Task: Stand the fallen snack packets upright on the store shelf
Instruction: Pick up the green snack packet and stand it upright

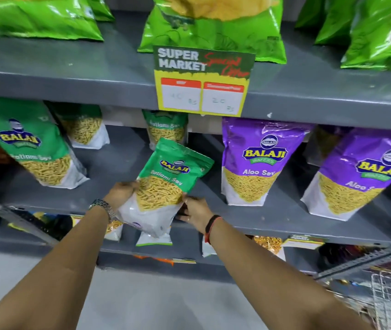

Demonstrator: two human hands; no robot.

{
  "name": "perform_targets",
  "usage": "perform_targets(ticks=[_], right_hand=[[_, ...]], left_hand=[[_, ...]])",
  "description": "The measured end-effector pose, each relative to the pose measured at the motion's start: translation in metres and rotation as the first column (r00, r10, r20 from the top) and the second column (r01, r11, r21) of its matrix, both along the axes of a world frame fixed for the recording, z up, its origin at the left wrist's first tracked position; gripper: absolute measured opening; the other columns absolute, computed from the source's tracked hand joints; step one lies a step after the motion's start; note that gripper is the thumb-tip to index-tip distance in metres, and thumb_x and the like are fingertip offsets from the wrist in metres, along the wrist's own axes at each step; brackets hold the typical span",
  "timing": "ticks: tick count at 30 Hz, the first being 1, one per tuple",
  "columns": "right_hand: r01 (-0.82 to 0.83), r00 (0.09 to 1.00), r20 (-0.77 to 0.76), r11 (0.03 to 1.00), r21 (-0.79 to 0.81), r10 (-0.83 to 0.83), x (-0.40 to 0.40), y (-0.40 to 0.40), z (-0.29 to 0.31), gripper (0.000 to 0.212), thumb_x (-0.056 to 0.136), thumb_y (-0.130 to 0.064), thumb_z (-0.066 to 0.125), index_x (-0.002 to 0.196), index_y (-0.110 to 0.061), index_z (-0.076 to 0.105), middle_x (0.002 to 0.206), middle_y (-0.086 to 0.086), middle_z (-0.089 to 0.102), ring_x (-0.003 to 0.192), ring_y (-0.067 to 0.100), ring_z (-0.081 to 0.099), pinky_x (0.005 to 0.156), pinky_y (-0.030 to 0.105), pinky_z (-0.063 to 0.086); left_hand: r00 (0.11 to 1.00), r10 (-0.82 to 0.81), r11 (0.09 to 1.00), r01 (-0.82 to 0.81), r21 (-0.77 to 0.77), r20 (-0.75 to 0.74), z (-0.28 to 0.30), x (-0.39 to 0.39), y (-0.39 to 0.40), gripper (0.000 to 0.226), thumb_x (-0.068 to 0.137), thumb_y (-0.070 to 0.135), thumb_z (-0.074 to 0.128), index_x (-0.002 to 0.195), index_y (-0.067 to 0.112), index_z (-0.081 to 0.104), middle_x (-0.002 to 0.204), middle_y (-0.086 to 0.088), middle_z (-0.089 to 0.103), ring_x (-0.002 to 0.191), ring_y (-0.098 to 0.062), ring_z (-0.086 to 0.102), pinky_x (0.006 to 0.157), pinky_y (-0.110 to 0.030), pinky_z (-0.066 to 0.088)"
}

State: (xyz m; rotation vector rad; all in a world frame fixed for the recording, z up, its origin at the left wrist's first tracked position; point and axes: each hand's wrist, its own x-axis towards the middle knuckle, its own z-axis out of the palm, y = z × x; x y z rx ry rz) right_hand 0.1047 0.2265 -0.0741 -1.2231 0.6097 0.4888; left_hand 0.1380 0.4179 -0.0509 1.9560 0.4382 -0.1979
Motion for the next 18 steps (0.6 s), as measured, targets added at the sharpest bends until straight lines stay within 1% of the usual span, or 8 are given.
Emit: perform_targets(ticks=[2,3,5,8,10,13,16,18], right_hand=[[0.086,0.996,0.015,0.996,-0.036,-0.086,-0.004,0.004,0.001,0.011,0.089,-0.014,0.057,0.08,-0.009,0.061,0.08,0.013,0.065,0.063,0.021,0.064,0.047,0.029,0.053],[0.118,0.993,0.025,0.991,-0.058,-0.117,-0.008,0.003,0.002,0.018,0.087,-0.009,0.057,0.07,-0.01,0.06,0.067,0.01,0.062,0.049,0.016,0.061,0.039,0.025,0.048],[0.137,0.99,0.046,0.988,-0.077,-0.134,-0.017,-0.003,0.002,0.029,0.086,-0.001,0.054,0.06,-0.013,0.056,0.049,0.004,0.056,0.03,0.008,0.051,0.03,0.015,0.037],[0.125,0.989,0.091,0.981,-0.146,-0.112,-0.037,-0.012,0.007,0.027,0.086,-0.001,0.053,0.065,-0.014,0.064,0.057,0.005,0.063,0.045,0.014,0.059,0.038,0.019,0.043],[0.123,0.986,0.135,0.973,-0.197,-0.098,-0.051,-0.017,0.014,0.027,0.087,0.0,0.049,0.075,-0.013,0.07,0.07,0.006,0.066,0.059,0.018,0.06,0.047,0.023,0.046],[0.098,0.971,0.235,0.965,-0.242,-0.04,-0.07,-0.029,0.032,0.031,0.089,0.005,0.04,0.09,-0.007,0.069,0.083,0.007,0.067,0.073,0.02,0.06,0.054,0.023,0.049],[0.098,0.932,0.364,0.969,-0.225,-0.01,-0.088,-0.041,0.057,0.027,0.092,0.0,0.045,0.077,-0.012,0.064,0.075,0.004,0.064,0.064,0.013,0.061,0.05,0.018,0.052],[0.103,0.901,0.434,0.974,-0.204,-0.004,-0.098,-0.047,0.069,0.025,0.092,-0.006,0.05,0.073,-0.015,0.064,0.072,0.001,0.065,0.063,0.011,0.063,0.056,0.024,0.054]], left_hand=[[0.998,0.057,0.996,-0.058,-0.07,-0.022,-0.011,-0.008,0.007,0.029,0.079,0.028,0.064,0.094,0.004,0.07,0.108,-0.011,0.068,0.107,-0.019,0.059,0.1,-0.037,0.044],[0.995,0.091,0.99,-0.093,-0.103,-0.032,-0.014,-0.015,0.008,0.026,0.077,0.032,0.066,0.082,0.007,0.07,0.097,-0.013,0.071,0.098,-0.02,0.063,0.095,-0.04,0.049],[0.989,0.141,0.977,-0.145,-0.156,-0.033,-0.01,-0.036,0.003,0.024,0.082,0.029,0.063,0.064,0.013,0.065,0.07,-0.008,0.066,0.075,-0.019,0.06,0.075,-0.031,0.052],[0.985,0.174,0.952,-0.163,-0.257,0.021,-0.011,-0.07,-0.008,0.038,0.087,0.024,0.058,0.057,0.0,0.06,0.045,0.009,0.054,0.056,-0.009,0.048,0.055,-0.018,0.042],[0.982,0.174,0.929,-0.139,-0.342,0.074,-0.016,-0.091,-0.01,0.037,0.084,0.033,0.061,0.074,-0.001,0.067,0.061,0.0,0.062,0.065,-0.011,0.055,0.067,-0.021,0.047],[0.981,0.157,0.894,-0.094,-0.437,0.11,-0.016,-0.115,-0.012,0.041,0.081,0.044,0.061,0.087,0.004,0.068,0.092,-0.014,0.064,0.088,-0.023,0.058,0.086,-0.048,0.05],[0.977,0.126,0.871,-0.027,-0.491,0.171,-0.003,-0.131,-0.02,0.042,0.081,0.048,0.059,0.09,0.008,0.067,0.102,-0.016,0.067,0.098,-0.03,0.061,0.09,-0.047,0.048],[0.97,0.112,0.862,0.013,-0.506,0.216,0.009,-0.136,-0.024,0.034,0.087,0.038,0.055,0.098,0.01,0.069,0.113,-0.019,0.068,0.109,-0.036,0.063,0.097,-0.05,0.048]])
